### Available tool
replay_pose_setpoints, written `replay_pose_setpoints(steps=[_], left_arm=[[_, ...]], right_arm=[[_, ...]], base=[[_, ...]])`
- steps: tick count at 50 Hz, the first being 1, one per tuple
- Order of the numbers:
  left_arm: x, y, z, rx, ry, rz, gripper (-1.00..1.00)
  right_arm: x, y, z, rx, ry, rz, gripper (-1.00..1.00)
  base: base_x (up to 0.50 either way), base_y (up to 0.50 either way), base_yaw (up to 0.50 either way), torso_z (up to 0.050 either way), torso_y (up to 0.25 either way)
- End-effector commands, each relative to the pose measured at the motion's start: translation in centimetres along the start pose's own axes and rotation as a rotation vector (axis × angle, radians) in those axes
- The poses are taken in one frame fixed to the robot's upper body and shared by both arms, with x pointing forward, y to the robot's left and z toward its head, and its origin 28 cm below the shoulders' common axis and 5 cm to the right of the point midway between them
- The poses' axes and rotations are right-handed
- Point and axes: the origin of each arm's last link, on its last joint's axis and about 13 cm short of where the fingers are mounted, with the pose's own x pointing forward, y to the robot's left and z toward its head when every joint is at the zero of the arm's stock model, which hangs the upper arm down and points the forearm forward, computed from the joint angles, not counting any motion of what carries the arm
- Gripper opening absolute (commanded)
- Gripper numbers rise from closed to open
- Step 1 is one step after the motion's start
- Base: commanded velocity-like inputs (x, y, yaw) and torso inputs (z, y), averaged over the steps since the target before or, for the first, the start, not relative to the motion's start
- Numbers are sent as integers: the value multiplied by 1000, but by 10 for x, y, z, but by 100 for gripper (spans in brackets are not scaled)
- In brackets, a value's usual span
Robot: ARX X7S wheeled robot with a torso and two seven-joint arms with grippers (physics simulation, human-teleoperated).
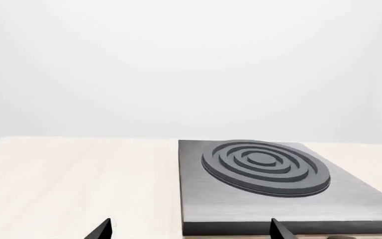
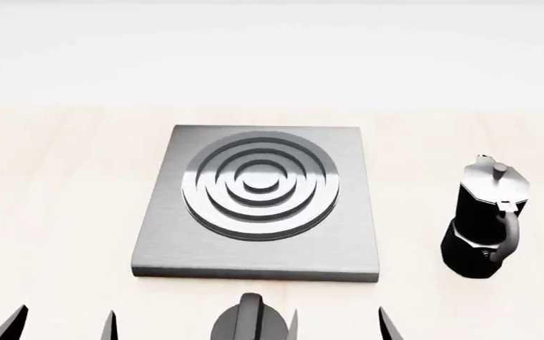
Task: Put the moka pot on the stove.
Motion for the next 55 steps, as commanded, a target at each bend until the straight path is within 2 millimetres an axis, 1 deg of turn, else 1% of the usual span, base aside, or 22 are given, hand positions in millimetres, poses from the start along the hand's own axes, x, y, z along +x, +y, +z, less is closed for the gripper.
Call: replay_pose_setpoints(steps=[1,12,24,29,33,40,43,49,52,55], left_arm=[[0,0,0,0,2,-1,100],[-1,-1,1,24,12,-8,100],[-2,-2,1,30,9,-15,100],[-3,-1,1,31,7,-11,100],[-4,-1,0,28,9,-10,100],[-4,-1,0,28,8,-10,100],[-4,0,-1,26,8,-7,100],[-4,0,0,24,8,-7,100],[-4,0,0,22,8,-4,100],[-3,1,0,22,8,-2,100]], right_arm=[[-1,-1,-4,-2,15,-5,100],[-3,0,-4,-11,19,2,100],[6,-2,-3,-3,34,-11,100],[15,-6,6,-28,32,-20,100],[26,-11,16,-64,31,-48,100],[39,-17,24,-93,37,-60,100],[42,-20,28,-115,36,-74,100],[50,-29,45,-127,31,-104,100],[50,-34,54,-138,22,-112,100],[50,-38,59,-163,7,-137,100]], base=[[0,0,0,0,0],[0,0,0,0,0],[0,0,0,0,0],[0,0,0,0,0],[0,0,0,0,0],[0,0,0,0,0],[0,0,0,0,0],[0,0,0,0,0],[0,0,0,0,0],[0,0,0,0,0]])
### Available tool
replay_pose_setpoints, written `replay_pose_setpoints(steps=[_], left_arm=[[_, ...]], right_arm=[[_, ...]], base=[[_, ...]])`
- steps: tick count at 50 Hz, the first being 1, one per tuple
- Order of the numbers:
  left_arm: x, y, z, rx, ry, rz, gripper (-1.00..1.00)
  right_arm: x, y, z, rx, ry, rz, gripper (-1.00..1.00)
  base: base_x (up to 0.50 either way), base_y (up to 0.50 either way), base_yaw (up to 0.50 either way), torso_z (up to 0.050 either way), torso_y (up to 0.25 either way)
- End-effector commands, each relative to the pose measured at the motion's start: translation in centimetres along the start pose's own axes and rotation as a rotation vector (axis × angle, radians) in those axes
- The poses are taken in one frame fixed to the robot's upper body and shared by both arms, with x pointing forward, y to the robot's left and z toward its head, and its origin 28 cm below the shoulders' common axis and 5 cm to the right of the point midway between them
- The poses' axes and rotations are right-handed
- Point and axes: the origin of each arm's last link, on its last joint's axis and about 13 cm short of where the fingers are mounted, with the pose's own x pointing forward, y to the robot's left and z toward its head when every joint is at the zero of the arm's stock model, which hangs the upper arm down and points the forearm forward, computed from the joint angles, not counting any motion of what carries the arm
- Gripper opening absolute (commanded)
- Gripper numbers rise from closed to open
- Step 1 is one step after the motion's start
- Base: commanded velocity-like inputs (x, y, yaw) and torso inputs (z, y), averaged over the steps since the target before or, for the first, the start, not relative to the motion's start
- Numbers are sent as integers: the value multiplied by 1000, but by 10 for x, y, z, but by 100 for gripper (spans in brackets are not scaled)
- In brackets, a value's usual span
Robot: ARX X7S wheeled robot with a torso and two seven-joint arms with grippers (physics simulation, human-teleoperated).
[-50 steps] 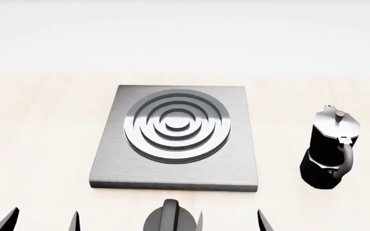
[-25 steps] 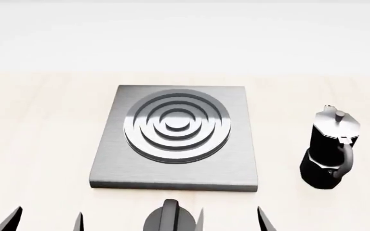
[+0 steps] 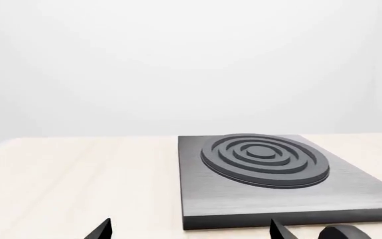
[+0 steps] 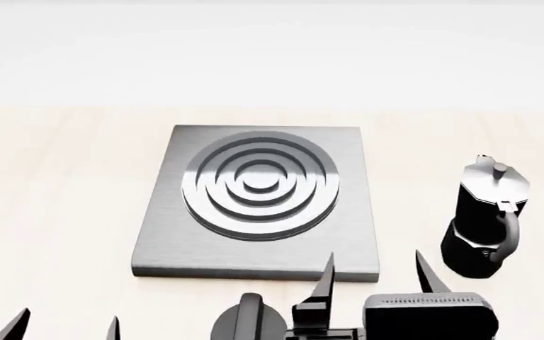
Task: Put the moka pot on the stove.
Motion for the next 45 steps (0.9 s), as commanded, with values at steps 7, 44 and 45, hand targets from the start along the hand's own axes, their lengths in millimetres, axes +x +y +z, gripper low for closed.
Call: replay_pose_setpoints(steps=[7,44,45], left_arm=[[1,2,0,-15,-7,9,100],[2,2,-1,-17,2,7,100],[2,2,-1,-18,1,8,100]], right_arm=[[3,-27,43,-75,-69,-97,100],[20,-59,73,-86,-86,-139,100],[21,-61,72,-48,-75,-120,100]], base=[[0,0,0,0,0],[0,0,0,0,0],[0,0,0,0,0]])
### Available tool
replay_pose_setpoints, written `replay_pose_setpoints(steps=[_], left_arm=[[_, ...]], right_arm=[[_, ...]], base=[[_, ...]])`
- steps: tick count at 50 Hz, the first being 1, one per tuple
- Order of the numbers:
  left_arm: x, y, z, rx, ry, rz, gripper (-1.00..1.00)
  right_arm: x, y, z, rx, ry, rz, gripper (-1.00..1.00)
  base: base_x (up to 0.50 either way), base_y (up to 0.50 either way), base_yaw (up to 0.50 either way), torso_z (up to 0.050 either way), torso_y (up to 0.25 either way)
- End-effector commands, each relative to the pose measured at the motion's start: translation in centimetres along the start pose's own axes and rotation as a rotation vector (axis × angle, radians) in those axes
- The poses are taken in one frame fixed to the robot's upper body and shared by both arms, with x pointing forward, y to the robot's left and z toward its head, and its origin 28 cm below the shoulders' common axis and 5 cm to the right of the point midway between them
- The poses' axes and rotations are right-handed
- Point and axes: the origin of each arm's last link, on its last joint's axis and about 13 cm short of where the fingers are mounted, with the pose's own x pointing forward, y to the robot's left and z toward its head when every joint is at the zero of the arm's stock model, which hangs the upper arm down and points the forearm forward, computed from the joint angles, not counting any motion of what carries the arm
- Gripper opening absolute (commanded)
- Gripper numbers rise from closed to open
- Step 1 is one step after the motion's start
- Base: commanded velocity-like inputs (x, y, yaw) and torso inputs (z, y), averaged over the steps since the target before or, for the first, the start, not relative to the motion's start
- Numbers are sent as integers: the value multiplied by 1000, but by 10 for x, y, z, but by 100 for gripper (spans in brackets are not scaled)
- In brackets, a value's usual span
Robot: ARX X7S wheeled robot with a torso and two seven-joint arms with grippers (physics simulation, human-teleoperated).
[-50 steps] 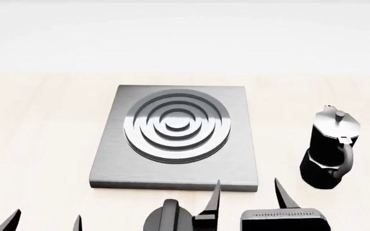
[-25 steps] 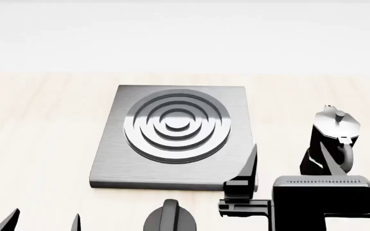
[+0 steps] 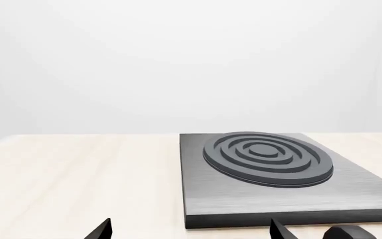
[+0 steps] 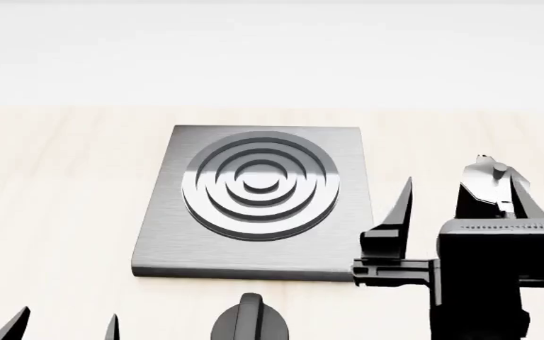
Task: Put the moka pot on the stove.
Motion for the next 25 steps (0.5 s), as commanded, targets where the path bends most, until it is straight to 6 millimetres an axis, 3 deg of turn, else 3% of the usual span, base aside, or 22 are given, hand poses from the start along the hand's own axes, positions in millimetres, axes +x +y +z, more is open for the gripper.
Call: replay_pose_setpoints(steps=[1,13,25], left_arm=[[-1,1,0,-13,-9,2,100],[-2,1,1,-13,-9,3,100],[-2,2,1,-14,-8,7,100]], right_arm=[[11,-13,-2,107,34,21,100],[29,-32,-11,220,85,12,100],[34,-47,-28,261,139,-33,100]], base=[[0,0,0,0,0],[0,0,0,0,0],[0,0,0,0,0]])
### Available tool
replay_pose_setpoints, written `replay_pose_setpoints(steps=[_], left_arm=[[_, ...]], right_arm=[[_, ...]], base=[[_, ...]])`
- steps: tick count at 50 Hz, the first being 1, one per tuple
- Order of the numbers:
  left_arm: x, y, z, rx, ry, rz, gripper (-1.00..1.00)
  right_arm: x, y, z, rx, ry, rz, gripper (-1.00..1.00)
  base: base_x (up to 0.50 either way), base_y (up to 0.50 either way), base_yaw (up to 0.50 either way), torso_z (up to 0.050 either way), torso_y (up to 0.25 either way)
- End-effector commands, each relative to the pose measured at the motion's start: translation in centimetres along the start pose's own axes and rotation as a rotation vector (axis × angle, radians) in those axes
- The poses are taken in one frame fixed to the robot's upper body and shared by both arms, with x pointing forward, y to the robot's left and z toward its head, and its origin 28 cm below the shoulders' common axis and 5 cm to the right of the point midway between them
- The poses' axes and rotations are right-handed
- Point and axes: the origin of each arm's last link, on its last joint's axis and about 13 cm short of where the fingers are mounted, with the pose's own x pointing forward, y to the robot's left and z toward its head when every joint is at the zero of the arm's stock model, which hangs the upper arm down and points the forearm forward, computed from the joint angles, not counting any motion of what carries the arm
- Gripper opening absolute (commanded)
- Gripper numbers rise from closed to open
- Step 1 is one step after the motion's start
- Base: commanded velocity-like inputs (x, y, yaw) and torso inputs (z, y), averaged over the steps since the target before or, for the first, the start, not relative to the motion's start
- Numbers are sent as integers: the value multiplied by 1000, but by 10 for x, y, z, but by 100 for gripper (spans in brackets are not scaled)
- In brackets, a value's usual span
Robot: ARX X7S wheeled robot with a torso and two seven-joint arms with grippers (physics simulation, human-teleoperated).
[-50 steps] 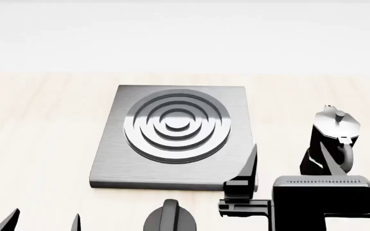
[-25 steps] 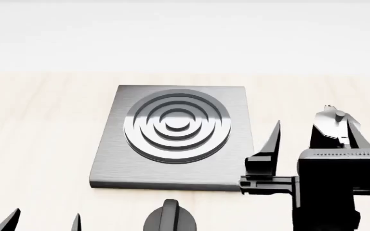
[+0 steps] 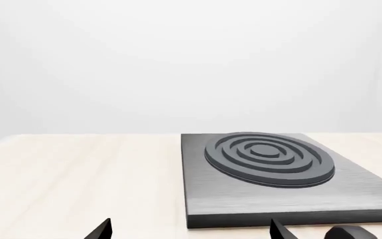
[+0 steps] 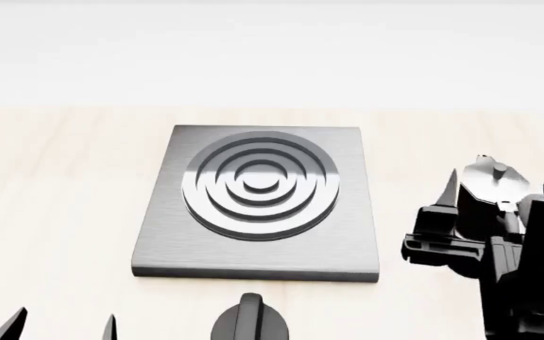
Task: Put the moka pot on the stove.
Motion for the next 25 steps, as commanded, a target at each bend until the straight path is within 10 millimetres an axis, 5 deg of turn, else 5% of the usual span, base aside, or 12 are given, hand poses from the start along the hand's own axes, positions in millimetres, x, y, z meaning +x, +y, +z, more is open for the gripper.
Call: replay_pose_setpoints(steps=[1,25], left_arm=[[0,1,0,-13,-8,3,100],[1,1,1,-13,-11,7,100]], right_arm=[[7,-17,-8,64,39,-32,100],[18,-34,-47,90,185,-81,100]], base=[[0,0,0,0,0],[0,0,0,0,0]])
